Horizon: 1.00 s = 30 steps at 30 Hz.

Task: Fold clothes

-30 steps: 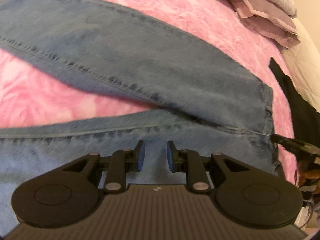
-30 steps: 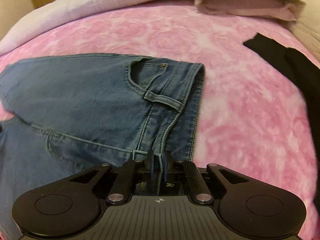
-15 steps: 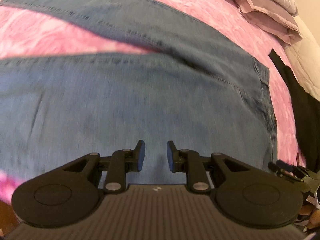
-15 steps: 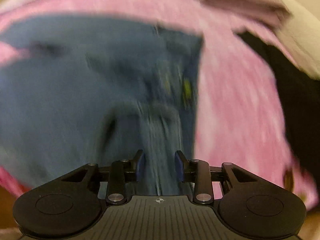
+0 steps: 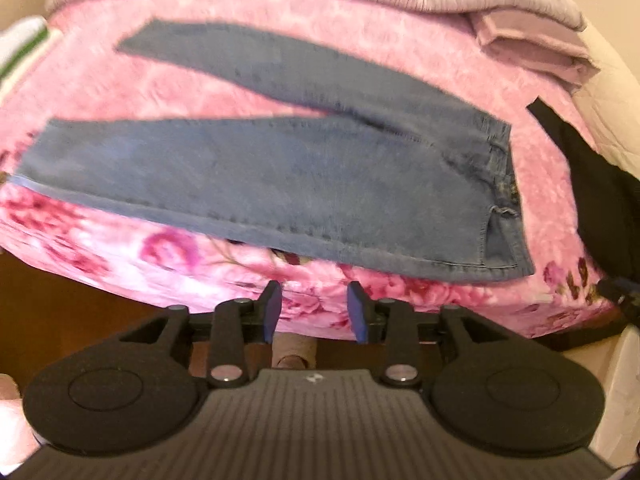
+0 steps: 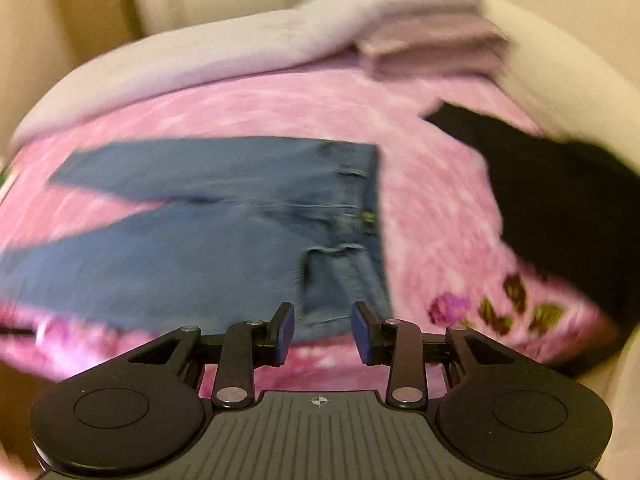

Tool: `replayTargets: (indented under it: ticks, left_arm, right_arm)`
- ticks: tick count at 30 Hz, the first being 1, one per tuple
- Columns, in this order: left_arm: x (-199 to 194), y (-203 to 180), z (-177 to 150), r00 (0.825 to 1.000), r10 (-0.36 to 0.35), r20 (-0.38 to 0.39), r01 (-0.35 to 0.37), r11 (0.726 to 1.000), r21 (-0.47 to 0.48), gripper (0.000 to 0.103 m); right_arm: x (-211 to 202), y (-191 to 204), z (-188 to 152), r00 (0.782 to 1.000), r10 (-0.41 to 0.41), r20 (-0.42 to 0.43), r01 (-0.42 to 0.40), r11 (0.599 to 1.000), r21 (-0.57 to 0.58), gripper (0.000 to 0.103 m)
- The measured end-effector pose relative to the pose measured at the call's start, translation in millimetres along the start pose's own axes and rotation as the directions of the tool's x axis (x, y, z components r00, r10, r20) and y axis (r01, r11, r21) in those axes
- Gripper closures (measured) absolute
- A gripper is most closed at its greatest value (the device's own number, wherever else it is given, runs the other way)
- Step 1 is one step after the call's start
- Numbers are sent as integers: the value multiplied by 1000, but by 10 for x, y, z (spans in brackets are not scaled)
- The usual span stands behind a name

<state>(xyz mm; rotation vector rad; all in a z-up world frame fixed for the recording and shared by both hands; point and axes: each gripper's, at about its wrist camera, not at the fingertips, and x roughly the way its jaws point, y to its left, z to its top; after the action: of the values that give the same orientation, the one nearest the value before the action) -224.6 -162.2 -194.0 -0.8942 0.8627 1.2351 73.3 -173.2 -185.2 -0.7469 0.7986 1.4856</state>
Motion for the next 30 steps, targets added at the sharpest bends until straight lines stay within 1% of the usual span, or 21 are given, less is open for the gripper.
replayTargets:
  ticks: [3, 5, 7, 12, 16, 21, 26, 30]
  left_arm:
    - [-376, -54, -69, 999, 21, 32, -21, 1000, 1, 71]
    - [-606, -82, -135, 998, 34, 51, -34, 999, -2, 70]
    - [-772, -78, -201, 997, 42, 64, -42, 999, -3, 69]
    - [-1104, -39, -393, 994, 73, 86, -73, 997, 0, 66]
    - [-1238, 50, -518, 991, 96, 96, -97, 995, -4, 66]
    - [-1332, 103, -623, 985, 128, 114, -130, 992, 6, 66]
    - [-1388, 118, -682, 985, 124, 122, -128, 992, 24, 64]
    - [-1361, 145, -739, 985, 130, 109, -135, 990, 41, 64]
  right_arm:
    - [-260, 246, -27, 998, 37, -42, -39, 998, -56, 67]
    - [-367, 334, -50, 995, 76, -68, -80, 995, -56, 67]
    - [-440, 390, -78, 991, 100, -89, -105, 993, -52, 67]
    - [-554, 409, -137, 988, 114, -102, -118, 993, -30, 66]
    - [-592, 447, -191, 985, 107, -135, -110, 994, -17, 66]
    - [-734, 429, -268, 984, 111, -141, -111, 994, 2, 66]
    - [-821, 413, -319, 985, 100, -143, -98, 995, 26, 66]
    - [-857, 408, -379, 984, 101, -150, -95, 994, 47, 66]
